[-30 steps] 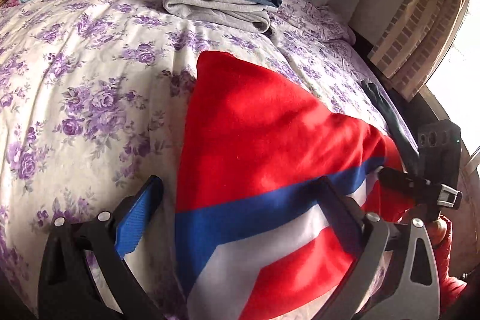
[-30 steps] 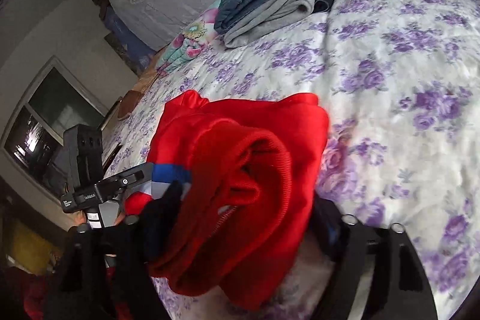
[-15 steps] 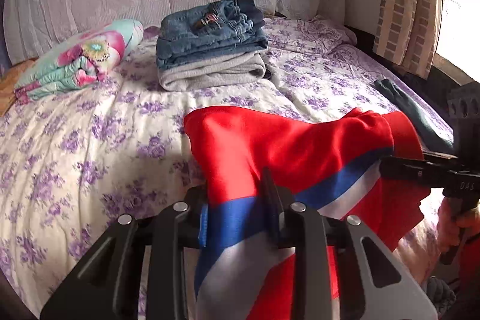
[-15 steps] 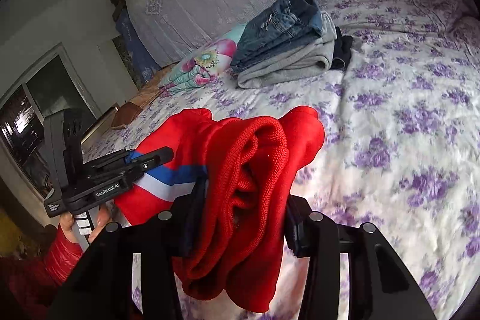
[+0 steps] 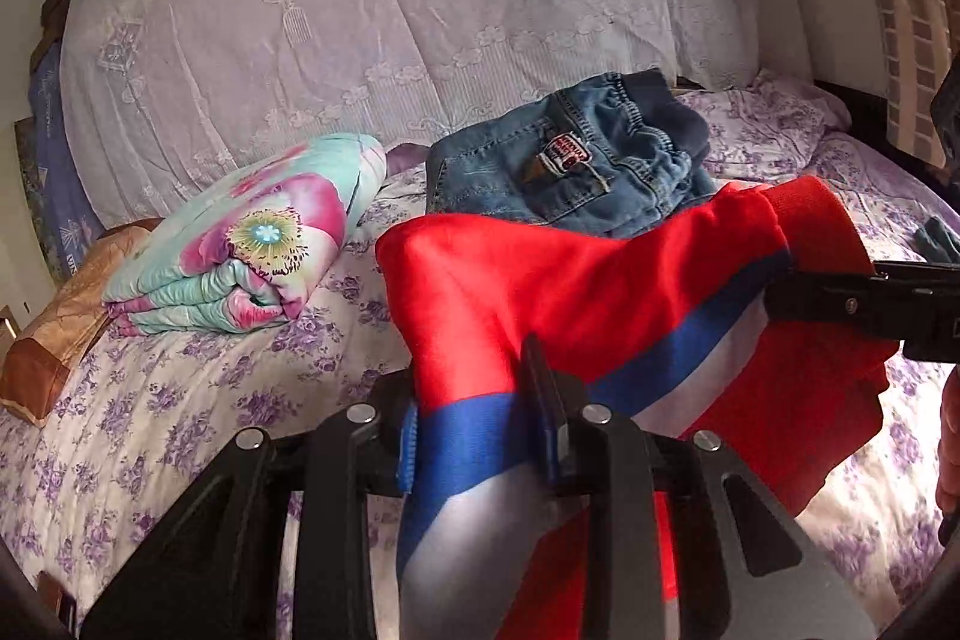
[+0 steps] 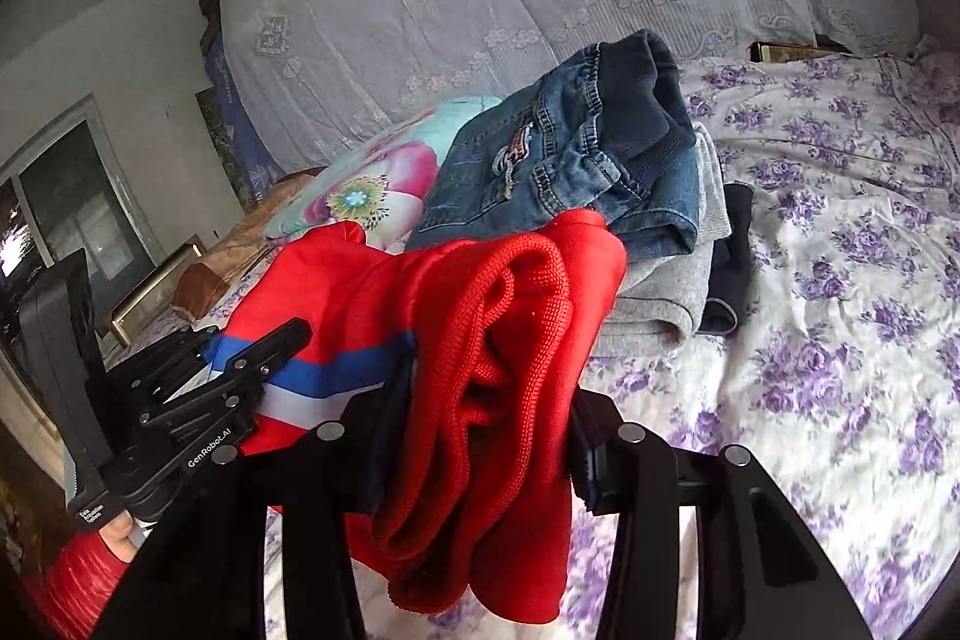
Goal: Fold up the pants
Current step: 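Grasp the folded red jacket with the right gripper and lift it toward the jeans stack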
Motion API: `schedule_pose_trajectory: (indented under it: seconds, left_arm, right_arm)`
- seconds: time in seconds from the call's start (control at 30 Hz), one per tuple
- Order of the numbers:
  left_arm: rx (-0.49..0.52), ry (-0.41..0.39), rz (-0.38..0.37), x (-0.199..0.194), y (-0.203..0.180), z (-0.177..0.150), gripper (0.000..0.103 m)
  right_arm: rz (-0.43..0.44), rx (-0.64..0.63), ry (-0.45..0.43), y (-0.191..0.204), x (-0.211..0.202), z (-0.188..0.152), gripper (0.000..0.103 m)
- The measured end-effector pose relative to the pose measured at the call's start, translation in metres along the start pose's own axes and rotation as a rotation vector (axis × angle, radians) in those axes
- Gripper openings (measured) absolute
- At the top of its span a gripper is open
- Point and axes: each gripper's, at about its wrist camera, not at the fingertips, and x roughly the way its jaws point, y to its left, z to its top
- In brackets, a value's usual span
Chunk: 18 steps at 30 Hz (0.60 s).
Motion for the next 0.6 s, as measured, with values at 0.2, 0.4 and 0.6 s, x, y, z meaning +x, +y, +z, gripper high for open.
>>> schedule_pose_trajectory:
  seconds: [0.2, 0.4, 0.6]
  left_arm:
    - [-0.035, 0.035, 0.002, 0.048, 0.001, -0.008, 0.028]
    - [0.019, 0.054, 0.007, 0.066, -0.007, -0.021, 0.028]
    - [-0.029, 0.057, -0.030, 0.065, 0.002, -0.020, 0.027]
  right_arm:
    - [-0.016, 0.026, 0.043, -0.027, 0.048, -0.002, 0.046]
    - [0.008, 0.065, 0.058, -0.046, 0.067, -0.012, 0.048]
    - [0.028, 0.100, 0.049, -0.047, 0.064, -0.014, 0.047]
